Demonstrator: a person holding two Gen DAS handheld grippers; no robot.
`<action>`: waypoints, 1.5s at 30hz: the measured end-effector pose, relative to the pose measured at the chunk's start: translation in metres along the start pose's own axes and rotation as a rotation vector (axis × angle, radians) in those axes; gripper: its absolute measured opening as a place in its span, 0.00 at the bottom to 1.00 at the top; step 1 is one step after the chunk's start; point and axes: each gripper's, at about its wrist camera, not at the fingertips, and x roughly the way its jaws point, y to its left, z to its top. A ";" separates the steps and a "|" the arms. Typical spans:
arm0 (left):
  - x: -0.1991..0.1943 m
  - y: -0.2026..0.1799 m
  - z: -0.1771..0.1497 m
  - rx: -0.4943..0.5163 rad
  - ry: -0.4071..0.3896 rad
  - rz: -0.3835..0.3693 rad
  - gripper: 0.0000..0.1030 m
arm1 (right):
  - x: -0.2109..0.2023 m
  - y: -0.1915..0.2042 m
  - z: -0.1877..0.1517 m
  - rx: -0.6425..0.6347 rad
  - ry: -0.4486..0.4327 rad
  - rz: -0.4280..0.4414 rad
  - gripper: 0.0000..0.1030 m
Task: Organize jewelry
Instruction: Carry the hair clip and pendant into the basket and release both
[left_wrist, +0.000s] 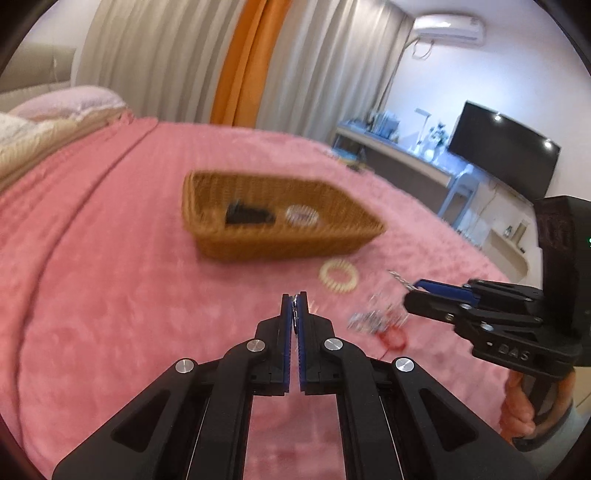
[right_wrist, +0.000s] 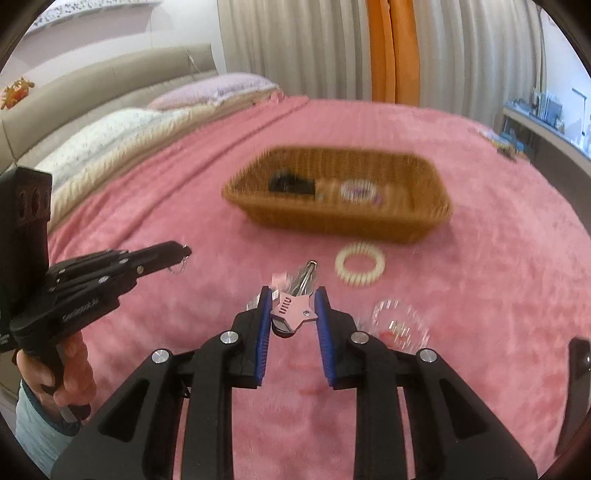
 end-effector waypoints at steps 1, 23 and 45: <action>-0.005 -0.004 0.009 0.008 -0.026 -0.011 0.01 | -0.004 -0.001 0.009 -0.005 -0.020 -0.005 0.20; 0.140 0.055 0.118 -0.157 -0.044 0.057 0.01 | 0.144 -0.088 0.130 0.083 0.037 -0.003 0.20; 0.103 0.042 0.104 -0.139 -0.088 0.019 0.42 | 0.110 -0.109 0.117 0.176 -0.027 0.046 0.52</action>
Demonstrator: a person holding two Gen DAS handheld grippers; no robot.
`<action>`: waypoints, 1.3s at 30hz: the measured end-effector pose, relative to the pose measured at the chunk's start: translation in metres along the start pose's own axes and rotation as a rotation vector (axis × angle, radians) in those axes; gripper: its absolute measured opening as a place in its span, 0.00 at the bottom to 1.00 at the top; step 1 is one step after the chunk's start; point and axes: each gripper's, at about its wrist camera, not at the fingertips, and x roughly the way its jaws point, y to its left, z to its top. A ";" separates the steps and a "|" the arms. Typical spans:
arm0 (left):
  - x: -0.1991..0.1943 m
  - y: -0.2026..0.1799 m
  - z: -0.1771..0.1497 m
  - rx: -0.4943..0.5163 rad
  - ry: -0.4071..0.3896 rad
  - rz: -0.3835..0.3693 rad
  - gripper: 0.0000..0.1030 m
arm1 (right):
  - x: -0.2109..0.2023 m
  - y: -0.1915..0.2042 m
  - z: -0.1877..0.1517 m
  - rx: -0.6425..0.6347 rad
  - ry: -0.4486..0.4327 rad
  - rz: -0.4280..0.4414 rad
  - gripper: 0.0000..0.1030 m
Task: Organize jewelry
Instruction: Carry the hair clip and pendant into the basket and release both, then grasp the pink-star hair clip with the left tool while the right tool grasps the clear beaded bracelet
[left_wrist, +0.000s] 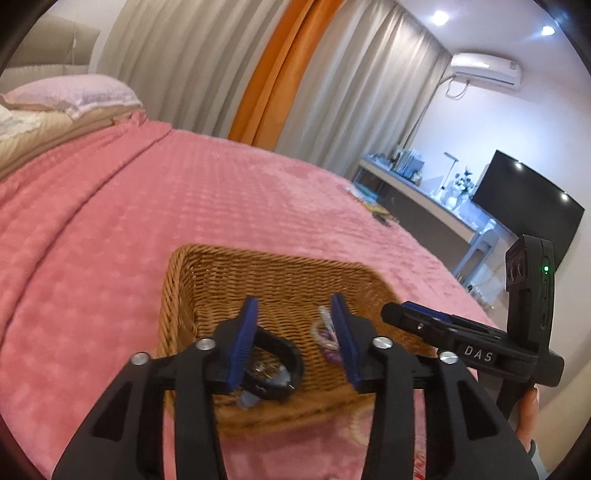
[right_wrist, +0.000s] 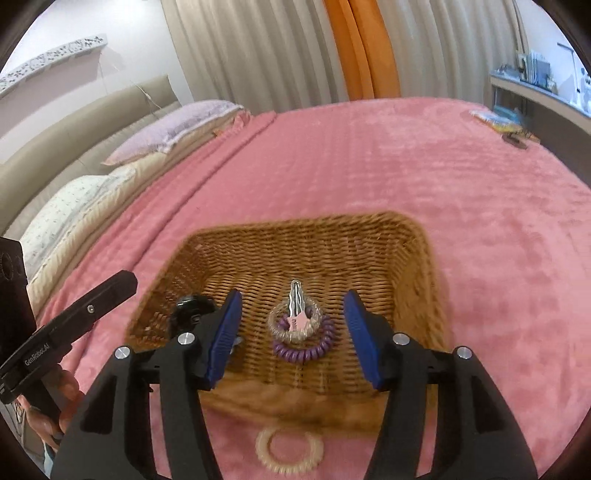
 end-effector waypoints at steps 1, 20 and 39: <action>-0.009 -0.005 -0.001 0.006 -0.013 -0.007 0.43 | -0.011 0.001 -0.002 -0.006 -0.011 0.001 0.52; -0.066 -0.026 -0.101 0.003 0.100 0.045 0.47 | -0.096 -0.017 -0.115 -0.093 0.026 -0.145 0.51; -0.017 -0.036 -0.139 0.124 0.279 0.182 0.47 | -0.050 -0.034 -0.153 -0.102 0.164 -0.182 0.33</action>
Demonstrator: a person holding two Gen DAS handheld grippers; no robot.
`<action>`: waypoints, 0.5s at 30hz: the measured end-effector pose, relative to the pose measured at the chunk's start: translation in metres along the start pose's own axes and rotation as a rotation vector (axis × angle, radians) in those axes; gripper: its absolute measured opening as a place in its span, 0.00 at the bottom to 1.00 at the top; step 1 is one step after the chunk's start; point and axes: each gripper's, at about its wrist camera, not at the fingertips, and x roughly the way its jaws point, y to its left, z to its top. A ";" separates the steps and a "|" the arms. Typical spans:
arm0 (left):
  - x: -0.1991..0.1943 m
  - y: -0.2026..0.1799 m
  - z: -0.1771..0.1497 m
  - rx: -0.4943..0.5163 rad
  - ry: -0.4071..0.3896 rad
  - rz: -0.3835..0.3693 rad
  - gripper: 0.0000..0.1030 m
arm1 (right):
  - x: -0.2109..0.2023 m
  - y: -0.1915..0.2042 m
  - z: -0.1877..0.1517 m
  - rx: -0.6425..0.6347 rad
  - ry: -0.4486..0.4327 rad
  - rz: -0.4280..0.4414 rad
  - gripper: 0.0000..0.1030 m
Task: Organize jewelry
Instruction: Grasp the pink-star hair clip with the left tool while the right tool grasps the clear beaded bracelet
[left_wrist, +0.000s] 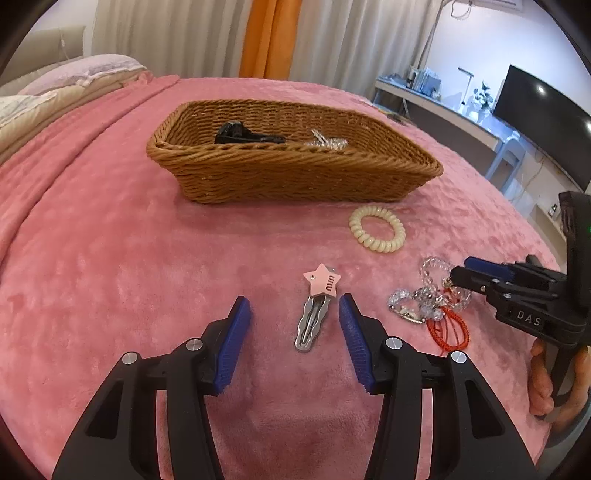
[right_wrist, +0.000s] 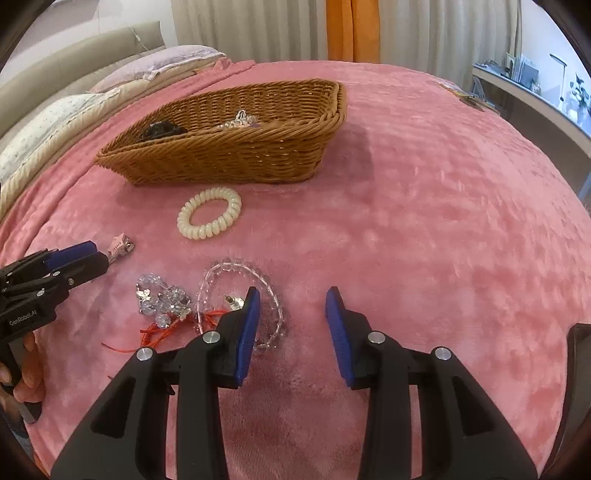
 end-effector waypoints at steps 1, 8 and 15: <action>0.001 -0.003 0.000 0.015 0.004 0.012 0.47 | 0.001 0.002 0.000 -0.007 0.003 -0.010 0.33; 0.009 -0.022 0.000 0.104 0.028 0.102 0.49 | 0.006 0.023 -0.001 -0.102 0.008 -0.108 0.31; 0.008 -0.026 0.000 0.127 0.024 0.113 0.29 | 0.005 0.030 -0.003 -0.142 0.000 -0.102 0.06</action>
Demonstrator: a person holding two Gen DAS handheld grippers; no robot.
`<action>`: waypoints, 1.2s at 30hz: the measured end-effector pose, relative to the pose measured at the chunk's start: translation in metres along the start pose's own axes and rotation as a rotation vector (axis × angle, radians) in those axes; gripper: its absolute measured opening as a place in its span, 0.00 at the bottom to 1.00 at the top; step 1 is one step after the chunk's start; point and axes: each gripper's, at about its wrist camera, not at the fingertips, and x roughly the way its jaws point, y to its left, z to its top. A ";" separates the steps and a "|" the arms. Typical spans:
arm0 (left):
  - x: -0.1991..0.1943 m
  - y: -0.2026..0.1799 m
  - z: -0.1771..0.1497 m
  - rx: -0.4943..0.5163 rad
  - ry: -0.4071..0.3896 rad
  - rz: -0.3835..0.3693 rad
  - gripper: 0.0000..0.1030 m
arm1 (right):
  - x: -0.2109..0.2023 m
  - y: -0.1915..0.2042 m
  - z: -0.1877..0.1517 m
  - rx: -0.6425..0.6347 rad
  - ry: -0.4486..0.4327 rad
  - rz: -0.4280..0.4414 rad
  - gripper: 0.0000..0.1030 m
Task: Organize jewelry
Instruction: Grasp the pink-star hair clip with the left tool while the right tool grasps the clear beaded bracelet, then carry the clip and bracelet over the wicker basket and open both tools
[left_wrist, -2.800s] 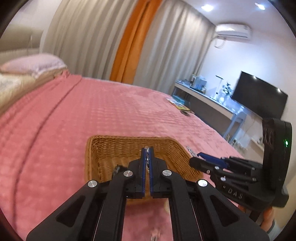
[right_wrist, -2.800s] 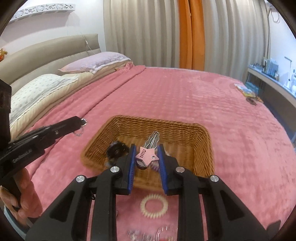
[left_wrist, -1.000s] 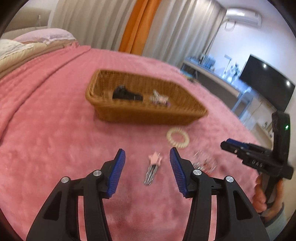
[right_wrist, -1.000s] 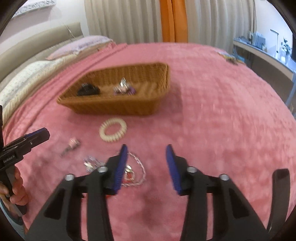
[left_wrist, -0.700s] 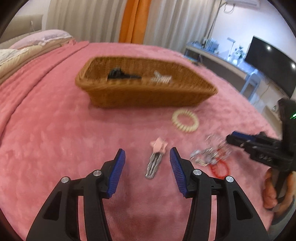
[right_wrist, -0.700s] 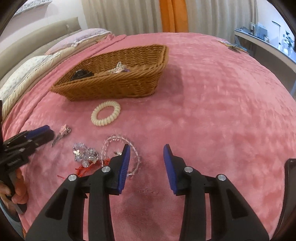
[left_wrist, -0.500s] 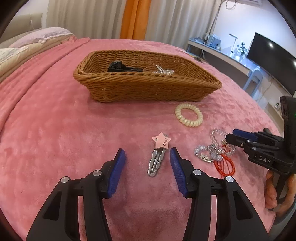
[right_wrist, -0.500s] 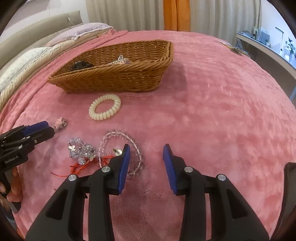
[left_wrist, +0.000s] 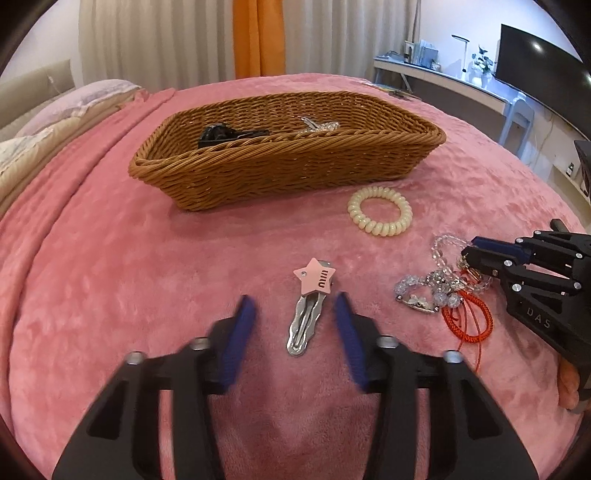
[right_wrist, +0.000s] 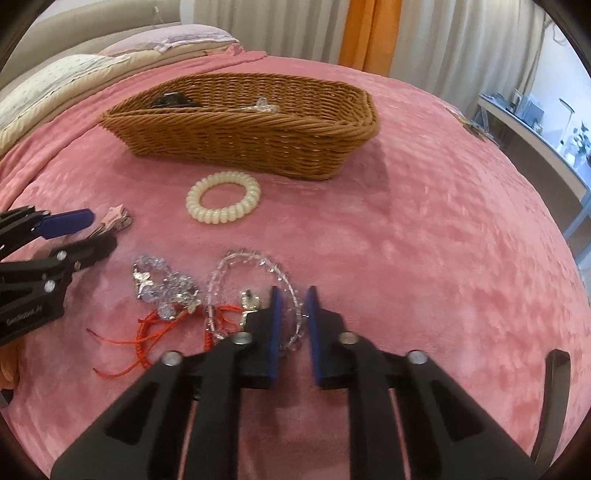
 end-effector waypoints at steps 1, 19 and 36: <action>0.000 -0.001 0.001 0.008 -0.003 -0.004 0.24 | 0.000 0.000 0.000 -0.002 -0.003 -0.001 0.06; -0.025 0.018 -0.002 -0.087 -0.090 -0.152 0.08 | -0.042 -0.023 0.011 0.211 -0.048 0.201 0.06; -0.097 0.021 0.060 -0.092 -0.269 -0.274 0.08 | -0.121 -0.027 0.086 0.151 -0.252 0.138 0.06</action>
